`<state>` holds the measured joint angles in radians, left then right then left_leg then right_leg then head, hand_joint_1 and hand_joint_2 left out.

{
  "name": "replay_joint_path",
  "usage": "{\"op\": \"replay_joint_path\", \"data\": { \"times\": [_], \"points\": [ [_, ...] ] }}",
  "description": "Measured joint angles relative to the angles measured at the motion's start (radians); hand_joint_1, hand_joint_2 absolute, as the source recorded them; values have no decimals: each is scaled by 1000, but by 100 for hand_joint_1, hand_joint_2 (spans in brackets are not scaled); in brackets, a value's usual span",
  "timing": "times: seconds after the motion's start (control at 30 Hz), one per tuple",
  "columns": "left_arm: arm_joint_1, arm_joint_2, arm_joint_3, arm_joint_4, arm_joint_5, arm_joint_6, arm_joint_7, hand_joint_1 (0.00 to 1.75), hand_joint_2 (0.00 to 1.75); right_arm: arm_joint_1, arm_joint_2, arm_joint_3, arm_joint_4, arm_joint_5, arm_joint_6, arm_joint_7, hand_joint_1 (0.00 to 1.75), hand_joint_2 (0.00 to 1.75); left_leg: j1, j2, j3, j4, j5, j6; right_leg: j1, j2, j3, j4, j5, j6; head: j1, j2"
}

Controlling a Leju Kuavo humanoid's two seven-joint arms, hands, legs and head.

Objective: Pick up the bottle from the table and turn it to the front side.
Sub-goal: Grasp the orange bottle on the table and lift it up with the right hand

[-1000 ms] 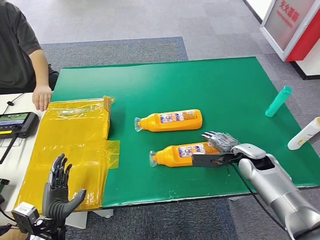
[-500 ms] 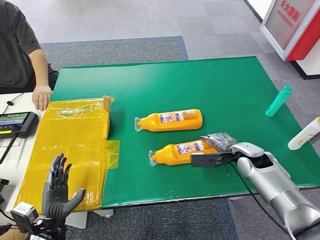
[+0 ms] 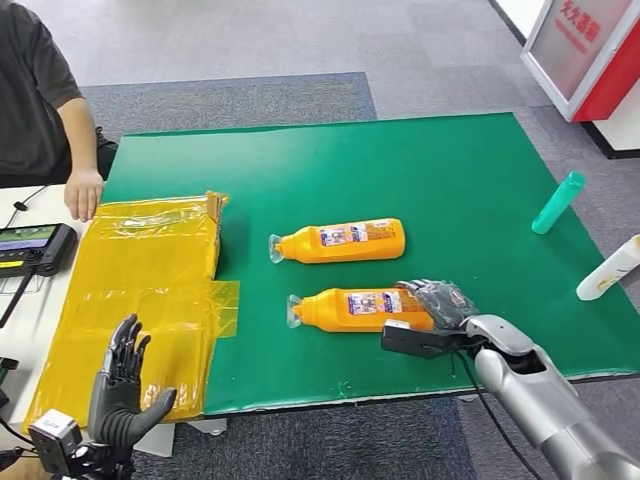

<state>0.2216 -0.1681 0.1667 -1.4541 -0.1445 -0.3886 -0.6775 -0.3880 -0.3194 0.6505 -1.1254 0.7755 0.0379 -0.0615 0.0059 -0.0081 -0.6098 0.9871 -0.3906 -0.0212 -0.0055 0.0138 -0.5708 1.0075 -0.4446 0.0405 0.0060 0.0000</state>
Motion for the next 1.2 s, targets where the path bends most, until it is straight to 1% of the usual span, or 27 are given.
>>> {"op": "replay_joint_path", "data": {
  "times": [0.1,0.17,0.3,0.43,0.57,0.7,0.8,0.93,1.07,1.2],
  "points": [
    [-1,-1,-1,7,-10,-23,0,0,175,81,12,-56,-76,5,-25,-15,175,175,0,0,-1,0,0,0,0,0,-1,0,0,0,0,0],
    [-5,-2,-2,17,-13,-41,0,0,175,129,31,-95,-122,7,-46,-33,175,175,0,0,-1,0,0,0,0,0,-1,0,0,0,0,0],
    [-20,-5,-10,39,18,-83,1,0,175,203,93,-159,-190,-17,-89,-82,175,175,0,0,-1,0,0,0,0,0,-2,0,0,0,0,0],
    [-41,-9,-35,58,63,-112,6,0,175,243,159,-194,-226,-55,-117,-126,175,175,0,0,-1,0,0,0,0,0,-2,0,0,0,0,0],
    [-63,-7,-74,75,107,-135,34,0,175,259,219,-213,-238,-102,-135,-170,175,175,0,0,-1,0,0,0,0,0,-2,0,0,0,0,0],
    [-111,-2,-146,113,183,-182,61,0,175,254,278,-209,-233,-110,-147,-212,175,175,0,0,-2,0,0,-1,0,0,-2,0,0,0,0,0],
    [-155,-2,-204,134,223,-194,78,0,175,236,311,-192,-227,-106,-154,-222,175,175,0,0,-2,0,1,-1,0,0,-2,0,0,-1,0,0],
    [-187,-1,-260,149,247,-194,94,0,175,225,335,-177,-217,-104,-160,-221,175,175,0,0,-2,0,1,-1,0,0,-2,0,0,-1,0,0],
    [-192,2,-284,157,259,-194,94,0,175,224,342,-172,-208,-104,-164,-222,175,175,0,0,-2,0,0,-1,0,0,-2,0,0,-1,0,0],
    [-198,2,-306,164,298,-226,101,0,175,222,347,-160,-194,-96,-168,-231,175,175,0,0,-2,0,0,-1,0,0,-3,0,0,-1,0,0]
  ]
}}
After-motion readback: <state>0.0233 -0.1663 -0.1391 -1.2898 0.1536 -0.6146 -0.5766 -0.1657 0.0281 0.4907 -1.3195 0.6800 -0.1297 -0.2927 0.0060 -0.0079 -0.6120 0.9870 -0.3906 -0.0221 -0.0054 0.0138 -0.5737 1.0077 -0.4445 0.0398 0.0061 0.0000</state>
